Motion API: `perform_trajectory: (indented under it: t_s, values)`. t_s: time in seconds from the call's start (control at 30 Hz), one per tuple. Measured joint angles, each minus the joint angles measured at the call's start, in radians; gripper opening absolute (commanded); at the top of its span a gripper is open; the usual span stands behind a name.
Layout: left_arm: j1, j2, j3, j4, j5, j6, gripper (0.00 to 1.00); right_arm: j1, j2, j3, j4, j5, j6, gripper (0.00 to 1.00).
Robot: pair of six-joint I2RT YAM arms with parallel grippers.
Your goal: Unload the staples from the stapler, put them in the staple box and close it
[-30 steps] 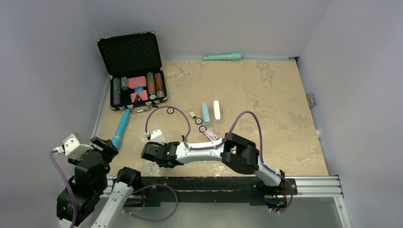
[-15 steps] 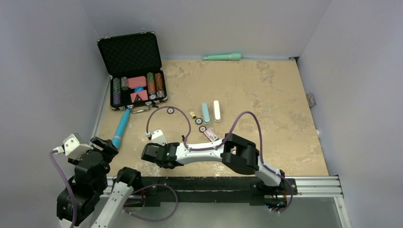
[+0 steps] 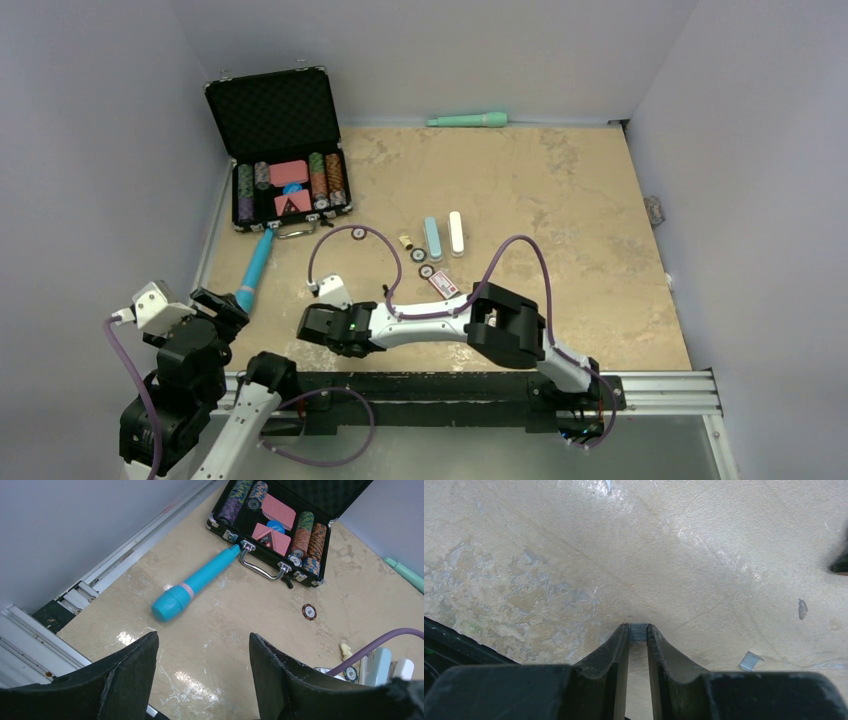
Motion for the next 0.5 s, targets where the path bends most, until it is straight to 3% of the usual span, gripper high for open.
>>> perform_trajectory:
  t_s: [0.5]
  values:
    - [0.0, 0.0, 0.0, 0.001, 0.0, 0.001, 0.73, 0.005, -0.01, 0.003, -0.028, -0.002, 0.019, 0.2]
